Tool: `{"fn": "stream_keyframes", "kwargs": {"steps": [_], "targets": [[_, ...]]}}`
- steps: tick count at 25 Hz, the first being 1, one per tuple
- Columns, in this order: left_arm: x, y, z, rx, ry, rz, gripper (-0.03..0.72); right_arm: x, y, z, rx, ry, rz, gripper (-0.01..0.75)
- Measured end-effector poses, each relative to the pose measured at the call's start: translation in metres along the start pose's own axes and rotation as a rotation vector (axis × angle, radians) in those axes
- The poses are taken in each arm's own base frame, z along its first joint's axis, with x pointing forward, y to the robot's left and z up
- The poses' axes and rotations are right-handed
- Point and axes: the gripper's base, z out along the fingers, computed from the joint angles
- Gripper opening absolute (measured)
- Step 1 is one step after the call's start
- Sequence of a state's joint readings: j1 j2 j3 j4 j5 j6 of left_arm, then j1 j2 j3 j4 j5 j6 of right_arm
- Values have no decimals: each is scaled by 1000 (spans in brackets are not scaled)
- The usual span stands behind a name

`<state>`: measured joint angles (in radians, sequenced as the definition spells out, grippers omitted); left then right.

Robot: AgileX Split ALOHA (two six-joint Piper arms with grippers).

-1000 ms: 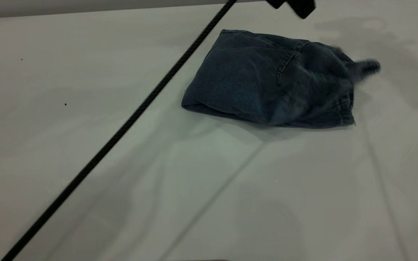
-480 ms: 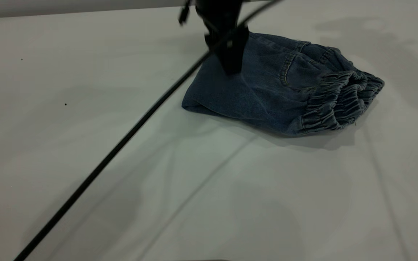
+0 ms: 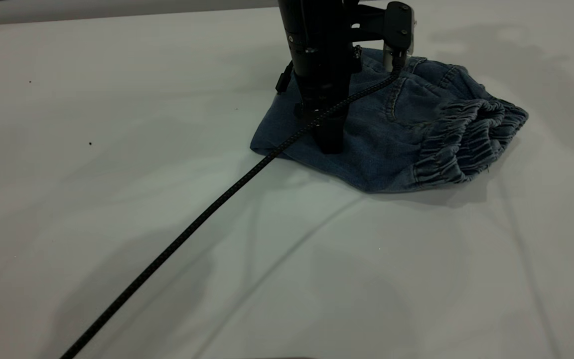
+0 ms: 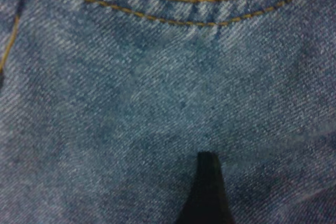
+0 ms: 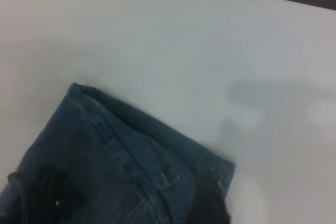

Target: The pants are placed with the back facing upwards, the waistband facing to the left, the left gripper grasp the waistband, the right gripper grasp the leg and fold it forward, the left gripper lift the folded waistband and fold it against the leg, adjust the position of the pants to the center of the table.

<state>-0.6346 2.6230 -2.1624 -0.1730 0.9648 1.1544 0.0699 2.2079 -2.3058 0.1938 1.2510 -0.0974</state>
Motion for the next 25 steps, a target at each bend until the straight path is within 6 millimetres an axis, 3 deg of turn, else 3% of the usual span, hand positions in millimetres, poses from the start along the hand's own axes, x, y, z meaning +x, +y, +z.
{"fn": "stream_keyframes", "kwargs": {"steps": [6, 15, 22, 25], "targets": [[0, 3, 0, -31, -5, -254, 549, 0, 0, 0, 0, 0, -3, 475], [6, 9, -2, -124, 39, -818, 549, 0, 0, 0, -1, 1, -16, 475], [8, 12, -9, -147, 101, -877, 549, 0, 0, 0, -1, 1, -23, 475], [6, 17, -25, -140, 148, -858, 549, 0, 0, 0, -1, 1, -25, 475]]}}
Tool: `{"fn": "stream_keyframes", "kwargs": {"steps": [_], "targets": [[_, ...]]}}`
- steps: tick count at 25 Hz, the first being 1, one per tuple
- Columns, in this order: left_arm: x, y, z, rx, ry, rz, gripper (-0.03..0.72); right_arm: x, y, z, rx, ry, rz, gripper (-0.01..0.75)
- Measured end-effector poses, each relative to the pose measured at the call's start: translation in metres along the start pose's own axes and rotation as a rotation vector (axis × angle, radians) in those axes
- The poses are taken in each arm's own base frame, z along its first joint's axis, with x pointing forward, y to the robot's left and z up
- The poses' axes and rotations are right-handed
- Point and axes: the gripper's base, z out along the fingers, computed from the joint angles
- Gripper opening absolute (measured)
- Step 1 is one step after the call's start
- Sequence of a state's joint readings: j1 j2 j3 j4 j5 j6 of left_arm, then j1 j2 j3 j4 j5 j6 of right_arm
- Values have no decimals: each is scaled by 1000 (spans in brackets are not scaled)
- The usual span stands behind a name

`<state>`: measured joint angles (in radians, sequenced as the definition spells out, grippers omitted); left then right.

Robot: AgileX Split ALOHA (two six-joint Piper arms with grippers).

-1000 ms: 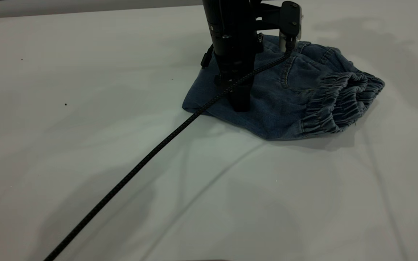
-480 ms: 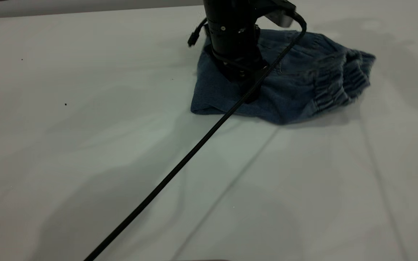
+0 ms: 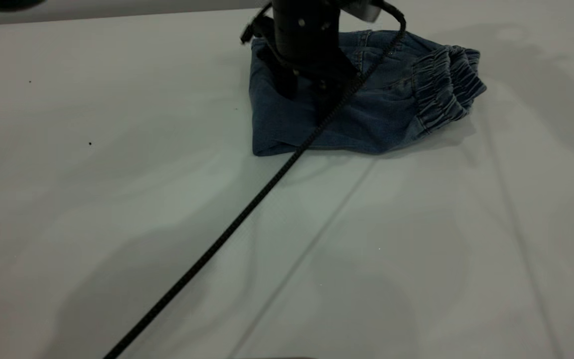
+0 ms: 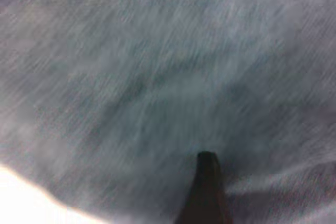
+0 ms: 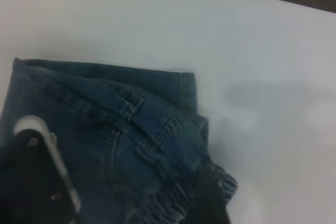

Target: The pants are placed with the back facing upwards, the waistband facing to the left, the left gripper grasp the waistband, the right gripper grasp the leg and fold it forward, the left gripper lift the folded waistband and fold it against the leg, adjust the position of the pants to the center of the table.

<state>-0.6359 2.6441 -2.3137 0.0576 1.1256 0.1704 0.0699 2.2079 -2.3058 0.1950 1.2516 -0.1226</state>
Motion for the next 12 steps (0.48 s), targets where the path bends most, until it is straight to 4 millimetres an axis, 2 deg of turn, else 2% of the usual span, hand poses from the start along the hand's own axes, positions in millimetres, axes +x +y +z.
{"fn": "stream_keyframes", "kwargs": {"steps": [7, 12], "targets": [[-24, 8, -50, -33, -138, 1, 549, -1, 1, -4, 0, -7, -3, 475], [-28, 12, -82, -60, -200, 8, 549, -4, 6, -34, 1, -63, -15, 475]]}}
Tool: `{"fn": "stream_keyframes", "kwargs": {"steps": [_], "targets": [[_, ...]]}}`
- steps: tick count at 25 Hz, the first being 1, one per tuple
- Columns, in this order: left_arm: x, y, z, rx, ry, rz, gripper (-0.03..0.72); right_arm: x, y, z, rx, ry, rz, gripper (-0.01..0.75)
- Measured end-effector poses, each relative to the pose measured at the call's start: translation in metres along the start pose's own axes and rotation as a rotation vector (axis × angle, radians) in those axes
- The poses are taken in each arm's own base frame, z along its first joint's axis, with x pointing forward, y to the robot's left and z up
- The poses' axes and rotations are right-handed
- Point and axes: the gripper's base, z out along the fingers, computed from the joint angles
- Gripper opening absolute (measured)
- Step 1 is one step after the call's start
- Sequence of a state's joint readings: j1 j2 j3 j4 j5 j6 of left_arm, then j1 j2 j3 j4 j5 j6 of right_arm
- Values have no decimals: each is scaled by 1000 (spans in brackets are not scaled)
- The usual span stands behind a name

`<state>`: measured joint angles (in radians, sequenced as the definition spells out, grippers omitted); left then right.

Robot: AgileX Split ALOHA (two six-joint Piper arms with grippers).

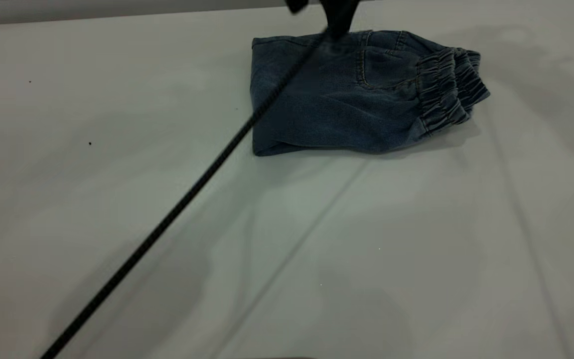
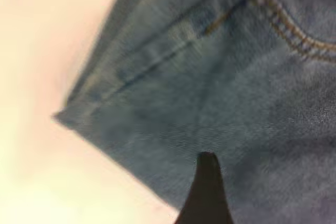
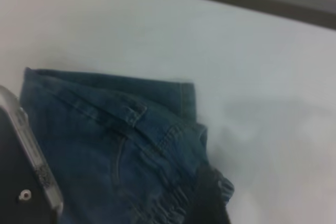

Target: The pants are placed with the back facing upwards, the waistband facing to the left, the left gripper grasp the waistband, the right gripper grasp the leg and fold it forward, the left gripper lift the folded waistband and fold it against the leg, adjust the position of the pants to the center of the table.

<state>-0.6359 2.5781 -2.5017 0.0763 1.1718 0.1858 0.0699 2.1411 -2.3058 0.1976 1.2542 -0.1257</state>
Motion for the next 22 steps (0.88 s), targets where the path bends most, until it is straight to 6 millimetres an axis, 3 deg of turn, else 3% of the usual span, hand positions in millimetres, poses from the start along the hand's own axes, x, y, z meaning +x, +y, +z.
{"fn": "stream_keyframes", "kwargs": {"steps": [4, 13, 17, 22], "targets": [[-10, 9, -42, -58, -68, 11, 549, -4, 10, -42, -22, -81, -1, 475], [-20, 26, -173, -169, -289, 2, 550, 4, 34, -159, -22, -294, -24, 475], [-9, 27, -223, -183, -347, -16, 550, 23, 45, -205, -33, -357, -35, 475], [14, 26, -270, -183, -371, -44, 550, 61, 54, -241, -37, -353, -35, 475]]}}
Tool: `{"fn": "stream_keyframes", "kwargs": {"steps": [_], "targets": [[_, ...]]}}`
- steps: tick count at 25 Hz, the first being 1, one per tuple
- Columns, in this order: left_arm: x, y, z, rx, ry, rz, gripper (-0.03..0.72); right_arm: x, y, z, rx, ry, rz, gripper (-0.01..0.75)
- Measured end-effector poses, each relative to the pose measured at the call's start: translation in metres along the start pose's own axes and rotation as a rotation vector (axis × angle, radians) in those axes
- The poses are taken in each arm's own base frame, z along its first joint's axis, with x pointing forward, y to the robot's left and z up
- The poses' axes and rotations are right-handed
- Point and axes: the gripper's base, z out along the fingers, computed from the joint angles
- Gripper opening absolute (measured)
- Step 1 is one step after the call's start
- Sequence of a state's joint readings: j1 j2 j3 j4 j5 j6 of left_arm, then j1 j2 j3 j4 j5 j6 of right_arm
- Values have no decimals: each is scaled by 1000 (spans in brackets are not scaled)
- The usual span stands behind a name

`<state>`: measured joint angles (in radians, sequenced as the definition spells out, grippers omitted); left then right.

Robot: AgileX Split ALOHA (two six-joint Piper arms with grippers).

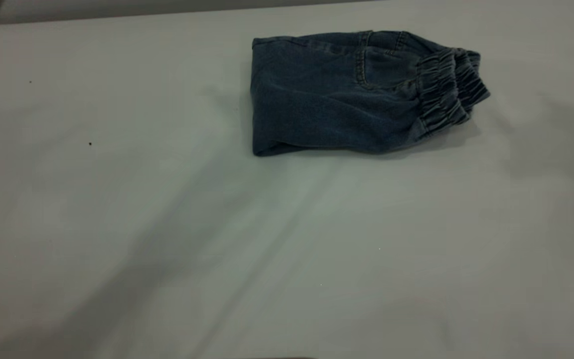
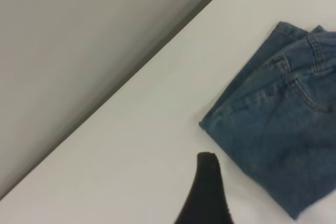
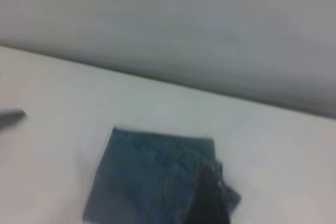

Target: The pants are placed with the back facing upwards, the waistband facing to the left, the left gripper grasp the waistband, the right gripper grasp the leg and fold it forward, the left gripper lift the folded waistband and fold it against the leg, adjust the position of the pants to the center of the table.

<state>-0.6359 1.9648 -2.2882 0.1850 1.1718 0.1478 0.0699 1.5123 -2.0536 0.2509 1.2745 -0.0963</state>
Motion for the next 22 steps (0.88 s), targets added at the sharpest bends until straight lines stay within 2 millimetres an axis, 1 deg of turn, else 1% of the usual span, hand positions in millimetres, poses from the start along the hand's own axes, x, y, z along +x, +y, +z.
{"fn": "stream_keyframes", "kwargs": {"steps": [1, 6, 7, 10, 13, 17, 20, 22], "targets": [[2, 2, -11, -1, -4, -8, 550, 5, 2, -7, 0, 3, 1, 475], [19, 8, -70, -6, -32, -64, 550, 30, 18, -60, -24, -53, -6, 475], [25, 8, -78, -5, -28, -74, 550, 36, 21, -70, -33, -64, -6, 475], [43, 10, -110, -6, -36, -111, 550, 54, 30, -93, -61, -88, -5, 475], [65, 11, -144, -9, -57, -127, 550, 74, 35, -112, -70, -104, -6, 475], [99, 9, -182, -7, -78, -136, 550, 104, 43, -135, -82, -127, -10, 475], [130, 6, -209, 1, -101, -143, 550, 128, 48, -149, -96, -139, -10, 475], [152, 3, -222, 1, -111, -146, 550, 144, 49, -153, -98, -136, -8, 475]]}}
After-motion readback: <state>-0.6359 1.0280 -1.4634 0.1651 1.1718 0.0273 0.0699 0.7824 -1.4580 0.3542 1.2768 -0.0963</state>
